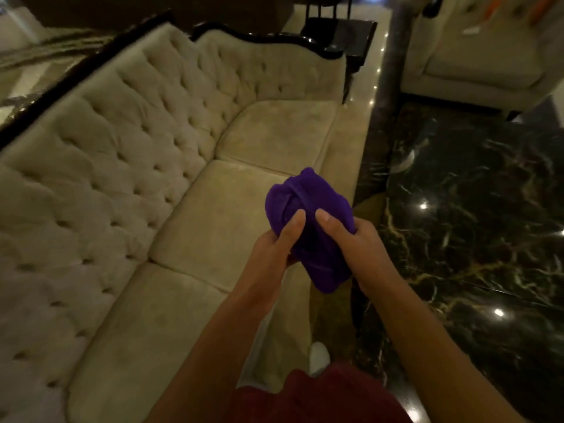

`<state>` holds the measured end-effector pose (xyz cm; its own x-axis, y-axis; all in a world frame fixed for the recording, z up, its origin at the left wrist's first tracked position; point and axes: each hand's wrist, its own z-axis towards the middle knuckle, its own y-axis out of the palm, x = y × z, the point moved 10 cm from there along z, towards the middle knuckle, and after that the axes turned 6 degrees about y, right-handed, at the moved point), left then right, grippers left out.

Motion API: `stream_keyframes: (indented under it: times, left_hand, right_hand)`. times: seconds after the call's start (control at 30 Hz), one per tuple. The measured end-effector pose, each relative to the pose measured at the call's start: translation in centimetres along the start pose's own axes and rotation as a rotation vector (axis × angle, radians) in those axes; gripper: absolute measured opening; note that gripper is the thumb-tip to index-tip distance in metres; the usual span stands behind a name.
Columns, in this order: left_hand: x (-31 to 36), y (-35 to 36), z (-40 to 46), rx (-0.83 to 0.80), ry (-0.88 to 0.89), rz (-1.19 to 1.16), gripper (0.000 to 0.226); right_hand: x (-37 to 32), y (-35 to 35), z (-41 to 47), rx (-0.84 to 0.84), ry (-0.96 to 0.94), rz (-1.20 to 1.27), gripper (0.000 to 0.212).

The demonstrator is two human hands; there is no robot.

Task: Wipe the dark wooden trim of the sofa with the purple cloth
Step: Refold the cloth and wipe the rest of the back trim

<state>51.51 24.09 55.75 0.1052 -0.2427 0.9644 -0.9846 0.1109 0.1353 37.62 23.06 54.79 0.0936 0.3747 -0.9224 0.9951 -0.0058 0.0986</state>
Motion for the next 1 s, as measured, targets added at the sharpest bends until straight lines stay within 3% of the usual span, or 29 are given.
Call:
stream_keyframes:
  times: [0.13,0.3,0.43,0.67,0.8,1.0]
  left_hand:
    - [-0.2,2.5,3.4,0.016,-0.044,-0.011,0.057]
    - [-0.5,3.5,8.5,0.016,-0.07,-0.035,0.05]
    - [-0.4,3.8,13.1,-0.014,-0.059,-0.022,0.046]
    - [0.0,4.7,26.3,-0.005,-0.067,-0.013,0.043]
    - [1.8,5.0,35.1,-0.039,-0.102,0.036,0.042]
    - [5.2,8.7,46.2,-0.109,-0.156,0.087,0.042]
  right_hand:
    - [-0.1,-2.4,1.9,0.033,-0.025,0.04,0.045]
    - [1.0,-4.4,5.2,-0.032,0.105,0.204,0.048]
    - [0.0,-6.6,8.8,-0.032,0.106,0.136,0.055]
    - [-3.6,-14.4,20.1,0.239,0.021,0.158,0.055]
    - [-7.6,-16.0,27.5,0.243,0.027,0.126,0.063]
    - [-12.2,-14.5,37.3,0.146,0.097,0.202,0.043]
